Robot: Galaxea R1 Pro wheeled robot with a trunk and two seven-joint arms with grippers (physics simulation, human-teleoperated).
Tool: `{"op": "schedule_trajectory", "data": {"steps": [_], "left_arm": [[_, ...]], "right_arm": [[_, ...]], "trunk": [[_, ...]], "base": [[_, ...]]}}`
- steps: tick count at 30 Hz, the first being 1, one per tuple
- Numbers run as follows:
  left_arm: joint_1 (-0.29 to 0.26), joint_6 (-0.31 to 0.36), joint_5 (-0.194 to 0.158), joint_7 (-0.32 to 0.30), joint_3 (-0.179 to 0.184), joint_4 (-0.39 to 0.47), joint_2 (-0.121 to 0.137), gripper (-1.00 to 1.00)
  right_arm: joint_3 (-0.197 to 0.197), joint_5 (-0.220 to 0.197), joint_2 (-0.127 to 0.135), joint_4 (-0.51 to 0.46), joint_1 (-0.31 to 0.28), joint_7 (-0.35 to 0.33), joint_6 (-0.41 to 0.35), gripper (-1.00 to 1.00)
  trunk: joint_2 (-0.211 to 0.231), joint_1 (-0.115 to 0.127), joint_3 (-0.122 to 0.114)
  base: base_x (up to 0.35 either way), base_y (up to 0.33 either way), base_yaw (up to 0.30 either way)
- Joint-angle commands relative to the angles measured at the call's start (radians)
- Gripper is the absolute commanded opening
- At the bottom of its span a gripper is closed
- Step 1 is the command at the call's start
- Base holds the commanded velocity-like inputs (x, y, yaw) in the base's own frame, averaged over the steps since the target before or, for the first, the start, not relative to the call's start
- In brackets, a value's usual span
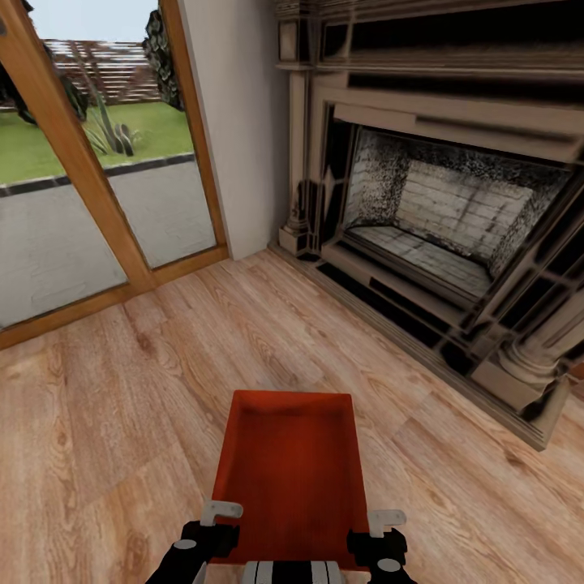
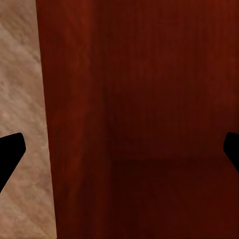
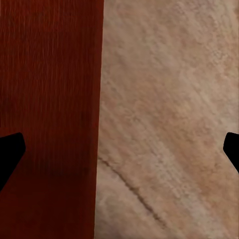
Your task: Move the two storage containers from the living room to the garage. In the garage, place one container on the floor and stack the other container on top of it (either order is fine).
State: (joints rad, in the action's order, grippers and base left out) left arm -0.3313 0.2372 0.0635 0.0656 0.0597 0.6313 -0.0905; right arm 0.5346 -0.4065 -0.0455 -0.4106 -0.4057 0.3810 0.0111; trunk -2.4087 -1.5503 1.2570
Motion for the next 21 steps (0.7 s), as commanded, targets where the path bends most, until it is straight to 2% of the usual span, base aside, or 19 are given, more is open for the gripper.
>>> {"op": "schedule_trajectory", "data": {"steps": [1,21], "left_arm": [[0.000,0.006,0.007,0.005,0.003,0.003,0.001,1.00],[0.000,0.004,0.007,0.006,0.002,-0.002,0.004,1.00]], "right_arm": [[0.008,-0.009,0.000,0.000,-0.001,0.007,0.001,1.00],[0.008,-0.009,0.001,0.000,-0.001,0.007,0.012,1.00]], "trunk": [[0.000,0.000,0.001],[0.000,0.000,0.001]], "base": [[0.000,0.000,0.000],[0.000,0.000,0.000]]}}
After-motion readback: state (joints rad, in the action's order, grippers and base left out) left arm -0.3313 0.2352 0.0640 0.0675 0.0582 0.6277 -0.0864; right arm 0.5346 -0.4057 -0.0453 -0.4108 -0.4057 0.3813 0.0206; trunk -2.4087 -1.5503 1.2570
